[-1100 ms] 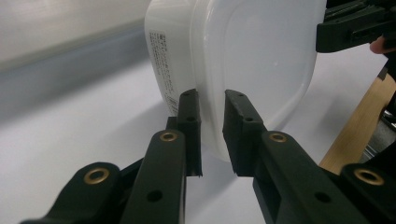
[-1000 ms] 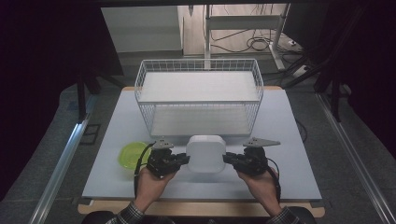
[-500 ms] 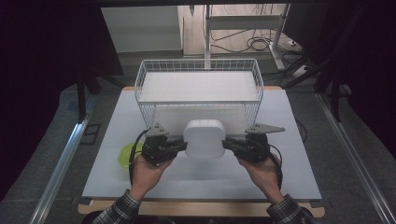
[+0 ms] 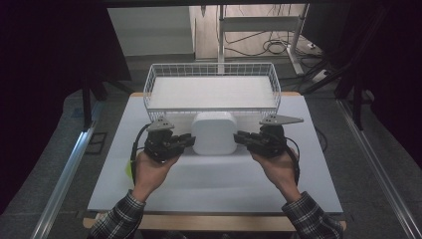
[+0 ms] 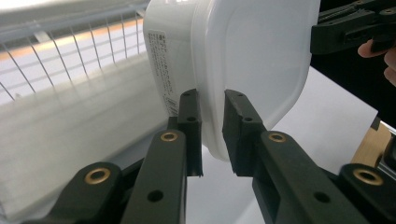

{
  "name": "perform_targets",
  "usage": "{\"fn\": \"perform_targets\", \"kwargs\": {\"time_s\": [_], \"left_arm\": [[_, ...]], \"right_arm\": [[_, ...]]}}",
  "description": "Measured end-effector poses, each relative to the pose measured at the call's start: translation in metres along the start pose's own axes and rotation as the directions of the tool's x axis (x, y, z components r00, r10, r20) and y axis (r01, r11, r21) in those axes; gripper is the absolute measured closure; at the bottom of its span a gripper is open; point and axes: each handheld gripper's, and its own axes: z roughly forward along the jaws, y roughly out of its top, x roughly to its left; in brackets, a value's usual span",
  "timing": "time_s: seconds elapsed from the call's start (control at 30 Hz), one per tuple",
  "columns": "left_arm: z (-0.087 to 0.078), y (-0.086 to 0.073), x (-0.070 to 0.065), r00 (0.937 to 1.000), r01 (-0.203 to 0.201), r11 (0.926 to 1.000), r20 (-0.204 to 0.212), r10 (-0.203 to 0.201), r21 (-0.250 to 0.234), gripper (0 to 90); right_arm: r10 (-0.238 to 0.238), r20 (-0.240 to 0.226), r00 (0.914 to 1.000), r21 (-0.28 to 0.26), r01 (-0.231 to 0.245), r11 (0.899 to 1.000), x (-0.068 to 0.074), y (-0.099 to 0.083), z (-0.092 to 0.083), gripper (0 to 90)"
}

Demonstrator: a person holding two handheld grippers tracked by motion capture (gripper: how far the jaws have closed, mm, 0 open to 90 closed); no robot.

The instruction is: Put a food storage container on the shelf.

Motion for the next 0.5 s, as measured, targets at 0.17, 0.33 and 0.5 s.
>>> {"fn": "perform_targets", "kwargs": {"time_s": [0.17,0.33,0.5], "left_arm": [[-0.004,0.016,0.003,0.9999,-0.013,0.9998,-0.009,0.013,-0.013,78.1],[-0.008,0.032,0.005,0.9990,-0.037,0.9991,-0.024,0.036,-0.019,78.1],[-0.010,0.045,0.009,0.9987,-0.042,0.9987,-0.029,0.041,-0.030,78.2]], "right_arm": [[-0.013,0.006,0.9999,-0.014,0.013,1.000,-0.001,0.016,-0.001,79.3],[-0.014,0.012,0.9998,-0.031,0.014,0.999,-0.003,0.031,-0.002,79.2],[-0.015,0.013,0.9998,-0.047,0.016,0.999,-0.006,0.044,-0.001,79.1]]}}
